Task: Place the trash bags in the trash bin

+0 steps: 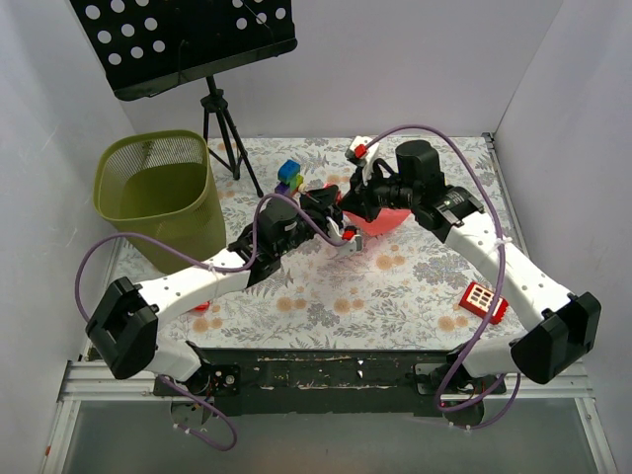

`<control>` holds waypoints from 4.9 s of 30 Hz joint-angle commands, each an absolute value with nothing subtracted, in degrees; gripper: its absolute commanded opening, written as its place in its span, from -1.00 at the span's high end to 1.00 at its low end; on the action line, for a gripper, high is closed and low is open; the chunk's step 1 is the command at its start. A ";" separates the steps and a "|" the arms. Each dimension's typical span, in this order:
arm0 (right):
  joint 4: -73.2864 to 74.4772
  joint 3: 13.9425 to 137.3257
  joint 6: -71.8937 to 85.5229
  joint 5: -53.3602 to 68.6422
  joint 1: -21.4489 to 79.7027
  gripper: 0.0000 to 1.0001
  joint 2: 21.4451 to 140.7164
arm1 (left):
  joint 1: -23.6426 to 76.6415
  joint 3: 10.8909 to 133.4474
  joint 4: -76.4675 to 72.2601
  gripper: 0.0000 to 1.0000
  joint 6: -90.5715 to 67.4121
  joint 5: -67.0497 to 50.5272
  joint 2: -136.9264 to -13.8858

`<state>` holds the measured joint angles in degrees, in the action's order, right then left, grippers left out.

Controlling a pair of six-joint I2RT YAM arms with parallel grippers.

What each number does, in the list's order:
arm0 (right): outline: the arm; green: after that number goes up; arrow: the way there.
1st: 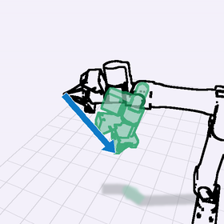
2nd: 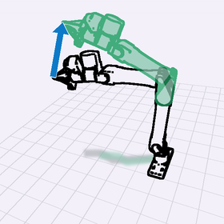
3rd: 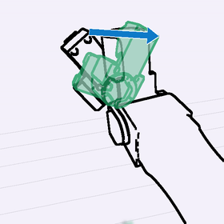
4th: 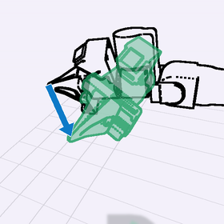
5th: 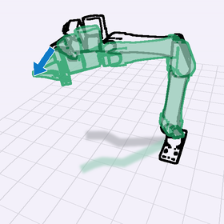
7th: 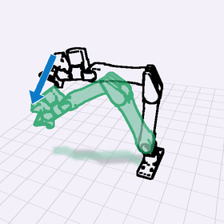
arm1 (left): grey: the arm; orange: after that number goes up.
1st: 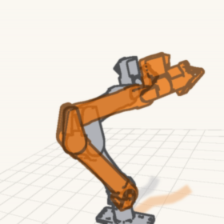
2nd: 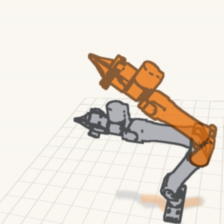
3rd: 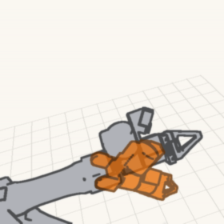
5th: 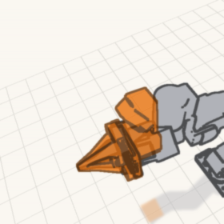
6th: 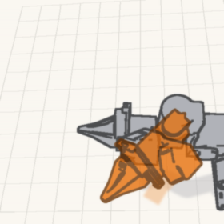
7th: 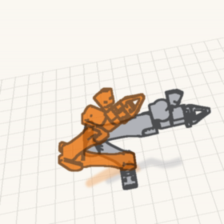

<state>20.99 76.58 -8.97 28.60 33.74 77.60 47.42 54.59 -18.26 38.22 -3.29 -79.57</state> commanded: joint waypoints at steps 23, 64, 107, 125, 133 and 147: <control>22.06 79.11 -15.02 28.40 37.00 0.97 73.92 | 48.87 56.25 -21.18 1.00 41.40 -4.12 -82.71; 20.39 76.63 -21.89 24.87 33.49 0.97 76.99 | 48.87 54.49 -18.02 1.00 38.32 -3.70 -78.31; 28.92 90.96 -14.16 45.60 21.44 0.03 75.66 | 48.87 45.35 -28.12 1.00 39.81 -14.24 -68.20; 30.50 88.07 -6.42 51.41 25.40 0.08 79.19 | 48.87 43.77 -31.29 1.00 40.34 -13.89 -67.15; 26.90 84.99 -0.44 53.78 24.96 -0.01 79.36 | 48.87 43.59 -31.20 1.00 40.87 -14.15 -67.15; 23.20 84.64 -6.48 62.32 21.62 -0.04 79.19 | 48.78 43.77 -27.42 1.00 42.89 -16.26 -65.65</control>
